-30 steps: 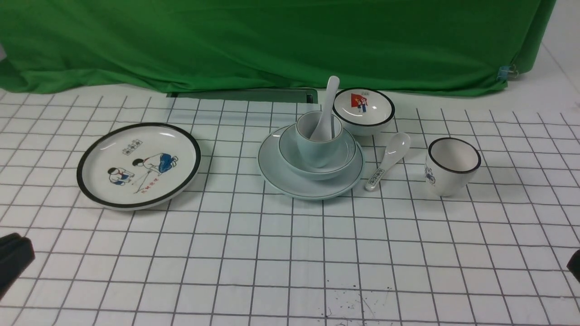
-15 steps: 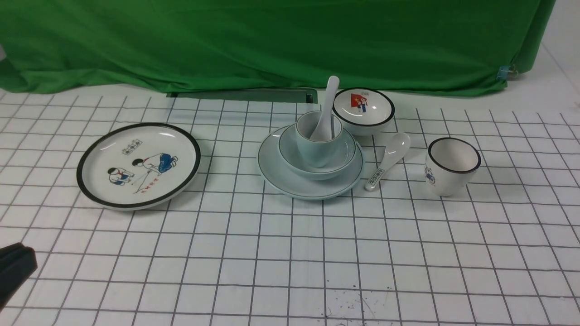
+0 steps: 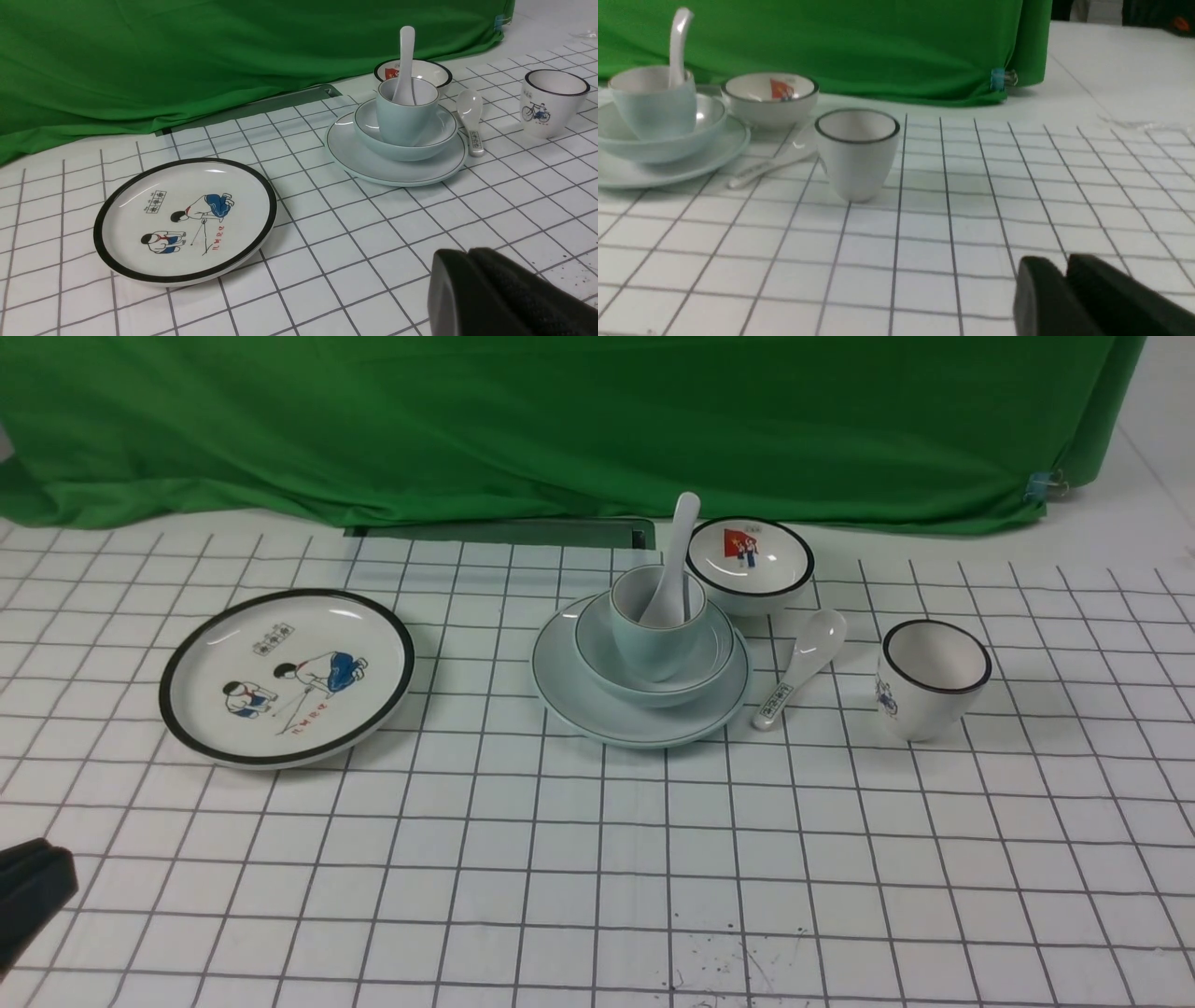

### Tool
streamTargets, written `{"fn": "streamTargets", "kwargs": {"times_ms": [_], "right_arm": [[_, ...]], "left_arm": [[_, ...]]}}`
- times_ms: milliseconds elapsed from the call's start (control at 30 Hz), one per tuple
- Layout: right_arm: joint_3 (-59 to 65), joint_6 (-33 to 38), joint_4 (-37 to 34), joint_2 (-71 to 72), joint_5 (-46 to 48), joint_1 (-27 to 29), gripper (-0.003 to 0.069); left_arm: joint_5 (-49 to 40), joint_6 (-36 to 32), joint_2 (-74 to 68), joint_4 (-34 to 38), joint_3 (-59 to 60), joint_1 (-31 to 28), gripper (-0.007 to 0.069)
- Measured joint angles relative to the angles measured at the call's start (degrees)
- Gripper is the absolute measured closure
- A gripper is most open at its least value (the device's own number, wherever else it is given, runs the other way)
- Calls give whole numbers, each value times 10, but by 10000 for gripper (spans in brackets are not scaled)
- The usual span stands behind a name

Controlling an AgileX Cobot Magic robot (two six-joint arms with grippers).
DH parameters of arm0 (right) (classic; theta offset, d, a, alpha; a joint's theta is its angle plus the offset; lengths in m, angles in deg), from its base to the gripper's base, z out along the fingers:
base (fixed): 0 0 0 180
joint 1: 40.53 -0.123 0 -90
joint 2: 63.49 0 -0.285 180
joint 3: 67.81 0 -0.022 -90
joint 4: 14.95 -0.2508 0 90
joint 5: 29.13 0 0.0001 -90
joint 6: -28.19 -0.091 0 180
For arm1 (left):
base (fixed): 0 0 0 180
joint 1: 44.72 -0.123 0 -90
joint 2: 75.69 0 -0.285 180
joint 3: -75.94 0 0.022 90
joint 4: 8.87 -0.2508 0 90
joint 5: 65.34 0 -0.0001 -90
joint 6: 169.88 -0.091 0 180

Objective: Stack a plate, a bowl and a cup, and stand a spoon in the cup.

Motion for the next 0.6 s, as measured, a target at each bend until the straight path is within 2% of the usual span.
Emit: {"fn": "streamTargets", "kwargs": {"times_ms": [300,467,600], "right_arm": [[0,5,7,0,25,-26,539],[0,8,11,0,26,-29,599],[0,11,11,0,26,-30,618]], "left_arm": [[0,-1,0,0,0,0,661],[0,-3,0,0,0,0,661],[0,-3,0,0,0,0,661]]}}
